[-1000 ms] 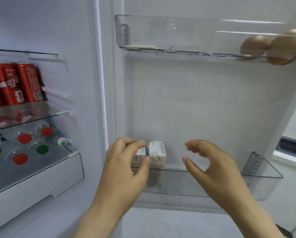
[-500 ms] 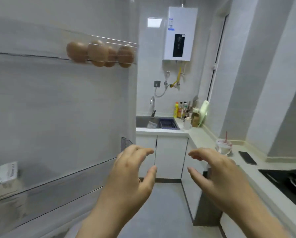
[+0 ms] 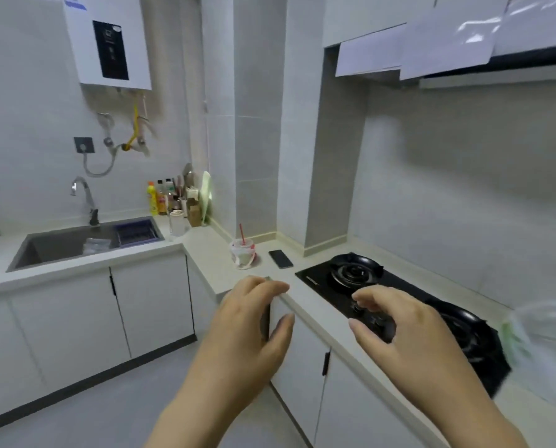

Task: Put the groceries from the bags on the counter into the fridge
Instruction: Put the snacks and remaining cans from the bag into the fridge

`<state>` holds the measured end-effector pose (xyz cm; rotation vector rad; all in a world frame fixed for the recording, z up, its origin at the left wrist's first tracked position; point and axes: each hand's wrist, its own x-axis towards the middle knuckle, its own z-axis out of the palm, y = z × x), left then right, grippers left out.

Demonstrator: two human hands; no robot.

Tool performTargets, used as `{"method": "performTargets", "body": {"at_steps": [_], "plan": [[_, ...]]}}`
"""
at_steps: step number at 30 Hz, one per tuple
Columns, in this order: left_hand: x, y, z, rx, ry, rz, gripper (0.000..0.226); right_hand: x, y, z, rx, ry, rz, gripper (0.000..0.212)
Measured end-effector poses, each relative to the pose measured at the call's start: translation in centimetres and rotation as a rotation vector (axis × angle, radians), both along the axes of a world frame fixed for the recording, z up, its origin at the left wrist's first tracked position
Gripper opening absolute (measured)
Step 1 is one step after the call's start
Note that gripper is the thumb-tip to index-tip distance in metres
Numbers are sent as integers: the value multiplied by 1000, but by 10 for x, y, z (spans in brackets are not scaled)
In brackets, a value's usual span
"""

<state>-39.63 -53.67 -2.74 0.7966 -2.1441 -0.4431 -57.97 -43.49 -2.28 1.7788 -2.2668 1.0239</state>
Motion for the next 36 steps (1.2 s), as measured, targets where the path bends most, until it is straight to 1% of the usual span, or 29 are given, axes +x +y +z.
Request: {"method": "performTargets", "body": {"at_steps": [7, 13, 15, 19, 23, 30, 36], "plan": [[-110, -23, -18, 18, -62, -280, 37, -73, 29, -21, 30, -85, -314, 25], [-184, -40, -23, 80, -45, -562, 30, -105, 45, -25, 29, -142, -574, 23], [-209, -43, -25, 88, -35, -634, 32, -113, 51, -25, 28, -169, -657, 23], [-255, -38, -36, 127, -66, -794, 34, -126, 72, -37, 31, -218, -835, 20], [-297, -16, -52, 177, -115, -928, 35, -143, 102, -51, 23, -281, -984, 21], [-382, 41, -76, 192, -201, -1068, 34, -195, 163, -75, -6, -347, -1125, 20], [-447, 90, -81, 193, -261, -1092, 33, -254, 212, -84, -48, -360, -1162, 19]]}}
